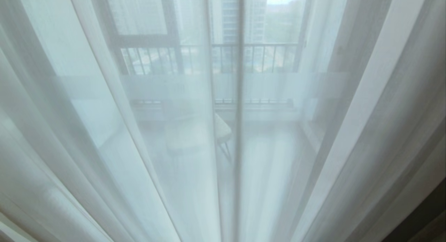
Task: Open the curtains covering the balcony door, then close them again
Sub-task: Close the outer curtains on both sides
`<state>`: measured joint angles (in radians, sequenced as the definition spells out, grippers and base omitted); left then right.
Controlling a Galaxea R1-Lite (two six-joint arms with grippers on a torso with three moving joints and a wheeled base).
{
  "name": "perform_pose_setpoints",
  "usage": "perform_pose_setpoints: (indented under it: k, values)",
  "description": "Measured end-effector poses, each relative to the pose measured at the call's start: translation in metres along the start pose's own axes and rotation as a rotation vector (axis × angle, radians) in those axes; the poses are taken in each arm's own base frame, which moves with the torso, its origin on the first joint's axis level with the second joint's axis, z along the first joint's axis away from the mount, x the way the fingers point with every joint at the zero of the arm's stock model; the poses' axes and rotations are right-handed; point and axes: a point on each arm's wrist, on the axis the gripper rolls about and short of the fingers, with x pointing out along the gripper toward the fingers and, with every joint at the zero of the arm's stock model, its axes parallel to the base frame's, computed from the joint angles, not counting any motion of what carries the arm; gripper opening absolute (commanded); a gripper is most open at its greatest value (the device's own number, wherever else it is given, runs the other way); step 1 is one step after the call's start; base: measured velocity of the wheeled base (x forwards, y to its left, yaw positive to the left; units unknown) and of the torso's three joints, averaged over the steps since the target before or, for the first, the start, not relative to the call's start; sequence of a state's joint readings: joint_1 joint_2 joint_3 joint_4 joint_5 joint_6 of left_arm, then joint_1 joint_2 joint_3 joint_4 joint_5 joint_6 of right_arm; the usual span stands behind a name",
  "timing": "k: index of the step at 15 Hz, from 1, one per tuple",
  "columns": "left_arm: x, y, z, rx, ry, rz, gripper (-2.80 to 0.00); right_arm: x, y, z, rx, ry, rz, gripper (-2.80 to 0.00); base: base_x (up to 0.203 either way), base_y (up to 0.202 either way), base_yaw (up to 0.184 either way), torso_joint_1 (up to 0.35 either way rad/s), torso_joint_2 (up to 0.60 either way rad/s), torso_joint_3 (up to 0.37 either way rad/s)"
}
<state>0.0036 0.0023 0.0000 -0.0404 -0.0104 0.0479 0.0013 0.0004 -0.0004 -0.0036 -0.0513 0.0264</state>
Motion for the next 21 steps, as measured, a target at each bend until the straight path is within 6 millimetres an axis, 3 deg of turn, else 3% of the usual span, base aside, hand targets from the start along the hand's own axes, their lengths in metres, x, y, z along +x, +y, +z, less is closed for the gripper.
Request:
perform_pose_setpoints:
  k: [4,7,9,13,15,21]
  values:
    - [0.0,0.0,0.0,0.0,0.0,0.0,-2.8,-0.006,0.002,0.02,-0.008,-0.075,0.09,-2.8,0.0,0.0,0.0,0.0,0.0,0.0]
    - [0.0,0.0,0.0,0.0,0.0,0.0,-2.8,-0.014,0.003,0.057,-0.039,-0.16,0.113,-2.8,0.0,0.0,0.0,0.0,0.0,0.0]
    - [0.0,0.0,0.0,-0.001,0.0,-0.001,-2.8,-0.017,0.003,0.094,-0.042,-0.206,0.069,-2.8,0.0,0.0,0.0,0.0,0.0,0.0]
    - [0.0,0.0,0.0,-0.001,0.0,0.0,-2.8,-0.012,0.0,0.169,-0.028,-0.256,-0.184,-2.8,0.0,0.0,0.0,0.0,0.0,0.0]
    - [0.0,0.0,0.0,0.0,-0.001,-0.001,-2.8,-0.008,0.0,0.197,-0.051,-0.242,-0.358,-2.8,0.0,0.0,0.0,0.0,0.0,0.0]
    - [0.0,0.0,0.0,0.0,-0.001,0.0,-2.8,0.01,0.005,0.228,-0.099,-0.148,-0.737,-2.8,0.0,0.0,0.0,0.0,0.0,0.0]
